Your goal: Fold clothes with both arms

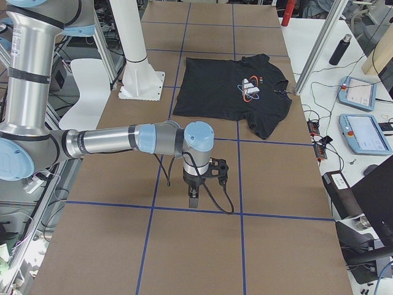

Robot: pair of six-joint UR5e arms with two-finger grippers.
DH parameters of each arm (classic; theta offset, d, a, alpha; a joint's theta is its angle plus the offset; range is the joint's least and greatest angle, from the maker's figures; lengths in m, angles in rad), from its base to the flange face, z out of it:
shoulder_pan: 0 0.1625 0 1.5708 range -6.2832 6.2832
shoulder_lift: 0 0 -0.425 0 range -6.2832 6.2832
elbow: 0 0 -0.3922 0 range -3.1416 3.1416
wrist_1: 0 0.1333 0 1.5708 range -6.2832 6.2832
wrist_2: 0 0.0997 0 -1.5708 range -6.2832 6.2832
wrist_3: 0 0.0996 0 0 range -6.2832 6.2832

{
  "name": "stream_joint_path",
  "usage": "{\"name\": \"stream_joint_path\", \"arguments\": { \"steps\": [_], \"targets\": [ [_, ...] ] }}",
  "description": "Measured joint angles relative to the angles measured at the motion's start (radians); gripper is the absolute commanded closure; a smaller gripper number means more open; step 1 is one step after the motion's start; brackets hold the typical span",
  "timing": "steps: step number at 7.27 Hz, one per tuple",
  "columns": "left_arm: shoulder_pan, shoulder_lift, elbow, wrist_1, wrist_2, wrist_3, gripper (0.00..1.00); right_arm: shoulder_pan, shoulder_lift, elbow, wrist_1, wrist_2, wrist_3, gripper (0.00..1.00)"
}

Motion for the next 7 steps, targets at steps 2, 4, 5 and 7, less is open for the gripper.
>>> {"name": "stream_joint_path", "arguments": {
  "steps": [2,4,5,7],
  "targets": [
    [0.000,-0.006,-0.007,-0.048,-0.006,0.000,0.00,-0.002,0.003,0.031,0.001,0.003,-0.002,0.00],
    [0.000,-0.053,-0.016,-0.082,-0.025,-0.008,0.00,-0.029,0.005,0.075,0.031,0.017,0.001,0.00],
    [0.001,-0.090,-0.016,-0.092,-0.025,-0.006,0.00,-0.047,0.005,0.084,0.101,0.019,0.004,0.00],
    [0.001,-0.168,-0.013,-0.147,-0.023,-0.005,0.00,-0.061,0.019,0.068,0.282,0.022,0.009,0.00]
  ]
}}
